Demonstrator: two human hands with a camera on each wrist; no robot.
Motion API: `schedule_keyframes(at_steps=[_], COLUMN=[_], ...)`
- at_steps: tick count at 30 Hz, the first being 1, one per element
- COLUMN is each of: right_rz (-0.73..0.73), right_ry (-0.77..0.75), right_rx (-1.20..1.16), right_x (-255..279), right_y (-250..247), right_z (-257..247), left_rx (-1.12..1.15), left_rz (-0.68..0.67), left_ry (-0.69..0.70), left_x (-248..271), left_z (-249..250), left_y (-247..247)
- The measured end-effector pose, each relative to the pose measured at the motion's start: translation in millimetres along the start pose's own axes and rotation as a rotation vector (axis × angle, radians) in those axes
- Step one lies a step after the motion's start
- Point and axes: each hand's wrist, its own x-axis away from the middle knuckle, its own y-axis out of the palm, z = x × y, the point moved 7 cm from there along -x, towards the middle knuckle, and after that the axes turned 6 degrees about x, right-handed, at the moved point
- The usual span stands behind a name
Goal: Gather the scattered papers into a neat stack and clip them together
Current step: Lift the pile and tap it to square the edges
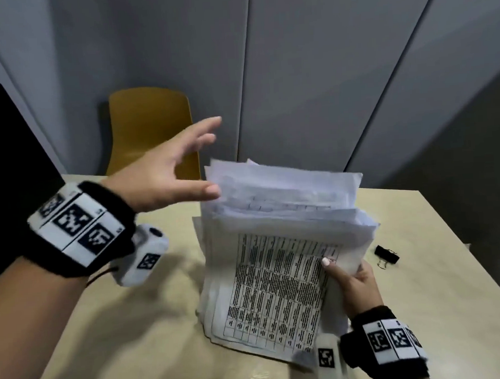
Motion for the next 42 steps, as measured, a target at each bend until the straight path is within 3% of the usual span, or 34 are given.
schedule_keyframes(at_steps=[6,9,12,15,22,25,30,33,38,42], right_rz=[-0.065,-0.137,-0.208,-0.278,-0.343,-0.260,-0.096,-0.074,-0.001,-0.098], right_ry=[0.012,-0.024,-0.062,-0.069,-0.037,-0.072,-0.225,-0.242,-0.146,-0.205], right_rx=[-0.015,-0.052,-0.084,-0.119,-0.116,-0.094,-0.052,0.002,-0.020,0.015], right_x=[1.2,3.6,6.1,4.2,2.5,2.9,7.4,15.0,13.3,14.0], right_y=[2.3,10.6,20.2,22.3,29.5,30.2,39.0,42.3,37.0,53.4], right_z=[-3.8,-11.9,-25.8,-32.1,-36.5,-38.7,-47.4,-50.8,-28.6,-35.3], left_rx=[0.349,0.592,0.686,0.665,0.625,0.658,0.513,0.463,0.635,0.479], left_rz=[0.058,0.115,0.199,0.274,0.206,0.326,0.600,0.611,0.516,0.731], left_ry=[-0.265,-0.248,-0.151,-0.062,-0.053,-0.054,0.057,0.110,0.022,-0.023], left_x=[35.0,39.5,38.4,32.0,34.6,39.8,45.8,55.0,64.8,65.6], left_z=[-97.7,-114.9,-99.0,-92.2,-84.7,-85.6,-69.5,-70.2,-90.4,-81.3], left_y=[39.9,71.7,82.4,66.6,57.8,62.3,56.6,52.2,71.7,70.4])
